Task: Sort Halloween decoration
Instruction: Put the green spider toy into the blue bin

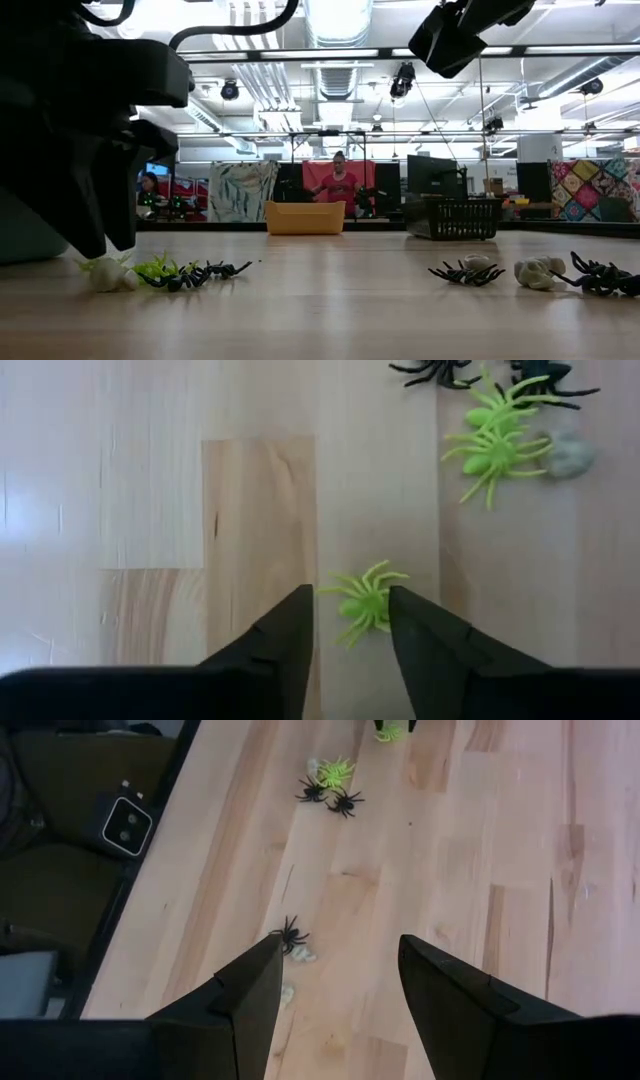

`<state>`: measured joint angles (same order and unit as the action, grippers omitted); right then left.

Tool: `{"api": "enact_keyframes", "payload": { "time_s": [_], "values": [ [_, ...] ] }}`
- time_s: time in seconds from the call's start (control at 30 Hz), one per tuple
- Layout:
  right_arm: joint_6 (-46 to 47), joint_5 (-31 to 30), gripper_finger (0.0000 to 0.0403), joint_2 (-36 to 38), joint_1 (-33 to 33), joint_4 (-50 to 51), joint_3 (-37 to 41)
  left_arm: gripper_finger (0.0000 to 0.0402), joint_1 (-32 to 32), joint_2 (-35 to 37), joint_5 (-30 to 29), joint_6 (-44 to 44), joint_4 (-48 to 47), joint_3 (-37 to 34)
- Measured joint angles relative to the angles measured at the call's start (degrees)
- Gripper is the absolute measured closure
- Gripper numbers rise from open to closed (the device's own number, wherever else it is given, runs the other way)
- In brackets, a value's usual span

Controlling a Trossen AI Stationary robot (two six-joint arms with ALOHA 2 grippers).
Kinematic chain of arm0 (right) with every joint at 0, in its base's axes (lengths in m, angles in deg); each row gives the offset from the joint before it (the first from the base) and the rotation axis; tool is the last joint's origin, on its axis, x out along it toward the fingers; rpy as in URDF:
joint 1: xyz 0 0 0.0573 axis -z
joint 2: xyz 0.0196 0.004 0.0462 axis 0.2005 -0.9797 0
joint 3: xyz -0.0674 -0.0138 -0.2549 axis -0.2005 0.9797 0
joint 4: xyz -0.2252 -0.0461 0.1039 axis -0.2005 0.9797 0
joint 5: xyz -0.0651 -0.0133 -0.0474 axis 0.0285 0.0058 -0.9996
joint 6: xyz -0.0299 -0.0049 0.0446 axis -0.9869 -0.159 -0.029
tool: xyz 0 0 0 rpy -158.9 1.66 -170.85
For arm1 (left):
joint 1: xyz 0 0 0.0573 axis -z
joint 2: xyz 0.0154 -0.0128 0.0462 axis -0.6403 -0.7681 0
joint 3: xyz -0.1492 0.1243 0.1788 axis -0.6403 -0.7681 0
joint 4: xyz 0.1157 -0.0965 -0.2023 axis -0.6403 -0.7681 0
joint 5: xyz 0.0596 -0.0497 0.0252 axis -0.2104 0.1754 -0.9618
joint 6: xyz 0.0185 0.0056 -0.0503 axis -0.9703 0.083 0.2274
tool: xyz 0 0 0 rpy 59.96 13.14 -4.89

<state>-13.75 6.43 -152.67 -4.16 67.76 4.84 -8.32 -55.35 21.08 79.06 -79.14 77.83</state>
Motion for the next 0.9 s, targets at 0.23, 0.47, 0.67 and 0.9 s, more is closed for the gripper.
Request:
{"api": "enact_keyframes", "payload": {
  "time_s": [0.23,0.47,0.67,0.9],
  "values": [
    [0.02,0.0,0.0209,0.0,0.0,-0.02,0.0,0.0267,1.1,0.31,-0.04,0.0,-0.29,0.34],
    [0.02,0.0,0.0209,0.0,0.0,-0.04,0.02,0.0267,2.38,0.14,-0.11,2.01,0.05,0.34],
    [0.04,-0.02,0.0209,0.0,0.0,-0.07,0.04,0.0269,2.49,-1.64,-0.56,2.41,2.22,0.15],
    [0.07,-0.02,0.0209,0.0,0.01,-0.09,0.09,0.0288,2.49,-3.77,-2.18,3.27,2.69,0.43]
  ]
}}
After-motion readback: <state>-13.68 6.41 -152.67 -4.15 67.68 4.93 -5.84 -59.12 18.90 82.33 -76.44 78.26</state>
